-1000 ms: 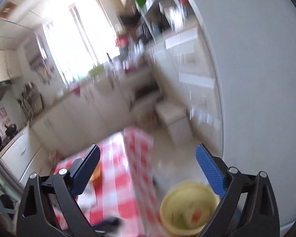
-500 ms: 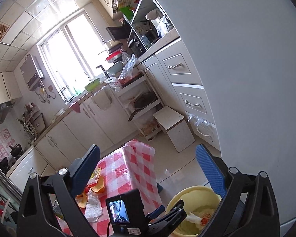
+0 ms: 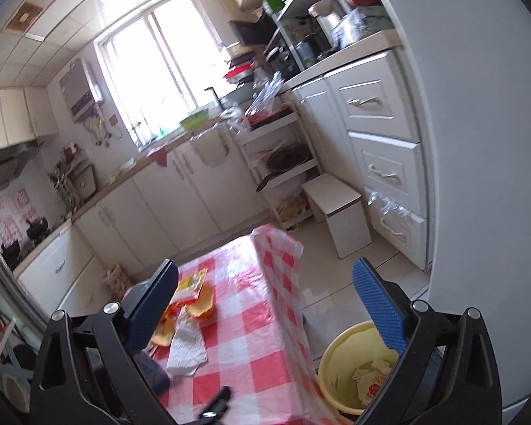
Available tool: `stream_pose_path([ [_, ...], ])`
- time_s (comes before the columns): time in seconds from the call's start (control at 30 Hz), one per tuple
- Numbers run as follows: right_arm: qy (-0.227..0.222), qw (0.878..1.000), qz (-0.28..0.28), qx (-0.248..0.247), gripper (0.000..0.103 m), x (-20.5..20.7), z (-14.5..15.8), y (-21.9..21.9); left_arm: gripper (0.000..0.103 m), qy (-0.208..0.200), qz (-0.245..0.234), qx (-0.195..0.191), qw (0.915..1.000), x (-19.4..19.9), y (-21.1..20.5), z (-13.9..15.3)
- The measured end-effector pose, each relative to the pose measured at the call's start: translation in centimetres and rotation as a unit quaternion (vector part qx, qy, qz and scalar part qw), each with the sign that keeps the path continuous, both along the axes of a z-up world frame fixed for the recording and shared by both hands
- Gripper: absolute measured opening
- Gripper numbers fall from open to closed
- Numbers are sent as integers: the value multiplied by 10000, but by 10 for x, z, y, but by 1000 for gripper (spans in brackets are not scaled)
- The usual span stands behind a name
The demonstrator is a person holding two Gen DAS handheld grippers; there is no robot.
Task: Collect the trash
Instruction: 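Return both open tools over the table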
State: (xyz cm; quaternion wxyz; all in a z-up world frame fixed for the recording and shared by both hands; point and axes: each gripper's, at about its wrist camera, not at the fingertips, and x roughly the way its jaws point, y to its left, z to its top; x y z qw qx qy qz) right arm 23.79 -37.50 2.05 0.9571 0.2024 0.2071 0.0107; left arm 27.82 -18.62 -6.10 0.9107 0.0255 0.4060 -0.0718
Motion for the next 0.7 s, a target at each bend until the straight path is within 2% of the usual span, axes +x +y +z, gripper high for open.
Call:
stream_pose_path([
  [0.17, 28, 9980, 537, -341, 96, 2, 1, 49, 91, -275, 322, 459, 9980, -17, 61, 19],
  [0.33, 91, 9946, 861, -574, 96, 6, -7, 82, 94, -395, 569, 701, 9951, -22, 102, 12],
  [0.4, 227, 9926, 971, -690, 96, 14, -15, 93, 94, -331, 732, 655, 9946, -18, 114, 0],
  [0.53, 472, 9903, 1053, -777, 96, 25, -30, 107, 94, 148, 1098, 210, 9936, -6, 144, -25],
  [0.6, 573, 9892, 1108, -775, 96, 29, -35, 112, 94, 215, 1157, 79, 9930, -4, 152, -29],
  [0.7, 618, 9879, 1175, -800, 96, 33, -40, 119, 94, 187, 1293, 77, 9914, -2, 162, -33],
])
